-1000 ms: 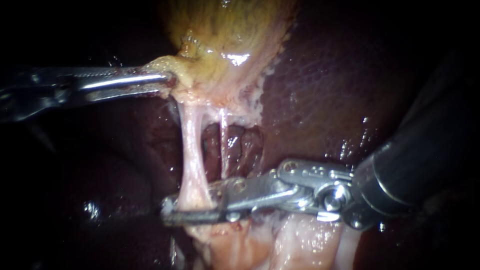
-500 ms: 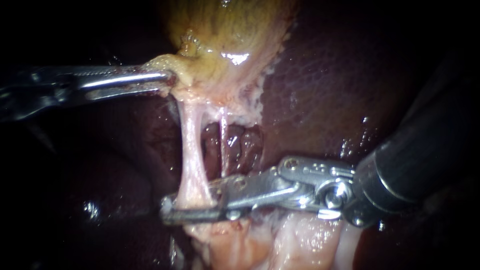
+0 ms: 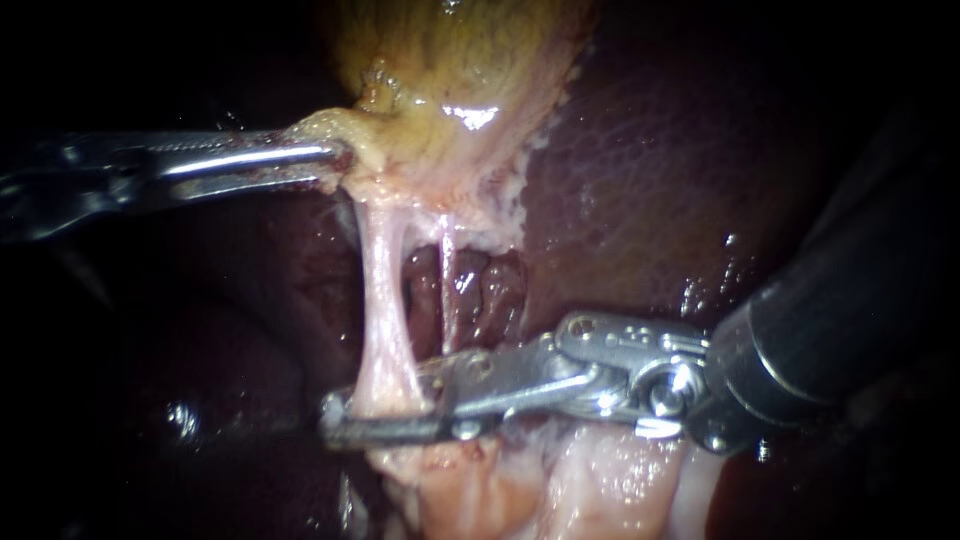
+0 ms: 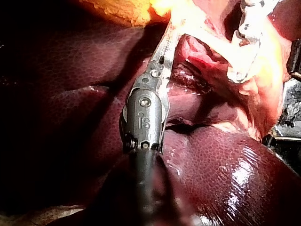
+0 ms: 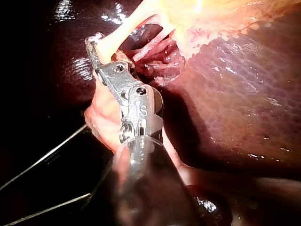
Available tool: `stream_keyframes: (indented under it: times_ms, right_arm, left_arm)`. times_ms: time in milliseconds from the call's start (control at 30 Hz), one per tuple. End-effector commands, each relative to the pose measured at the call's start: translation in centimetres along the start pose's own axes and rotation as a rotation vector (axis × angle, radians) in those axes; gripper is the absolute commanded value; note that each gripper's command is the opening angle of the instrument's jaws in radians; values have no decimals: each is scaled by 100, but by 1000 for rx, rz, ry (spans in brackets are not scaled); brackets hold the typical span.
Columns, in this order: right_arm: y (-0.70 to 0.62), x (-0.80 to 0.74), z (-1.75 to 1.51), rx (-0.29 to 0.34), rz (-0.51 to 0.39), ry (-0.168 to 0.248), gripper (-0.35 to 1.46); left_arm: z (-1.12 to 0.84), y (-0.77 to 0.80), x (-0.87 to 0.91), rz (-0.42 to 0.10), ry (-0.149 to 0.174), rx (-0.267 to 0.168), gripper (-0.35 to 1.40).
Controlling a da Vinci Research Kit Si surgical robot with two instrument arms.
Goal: Clipping first clip left tube
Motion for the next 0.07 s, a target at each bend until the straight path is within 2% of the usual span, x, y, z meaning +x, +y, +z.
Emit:
stream_keyframes:
  times_ms: [33,67]
  right_arm:
    - [0,0,0,-1,0,0,-35]
    - [0,0,0,-1,0,0,-35]
  left_arm:
    - [0,0,0,0,0,0,-35]
    - [0,0,0,0,0,0,-35]
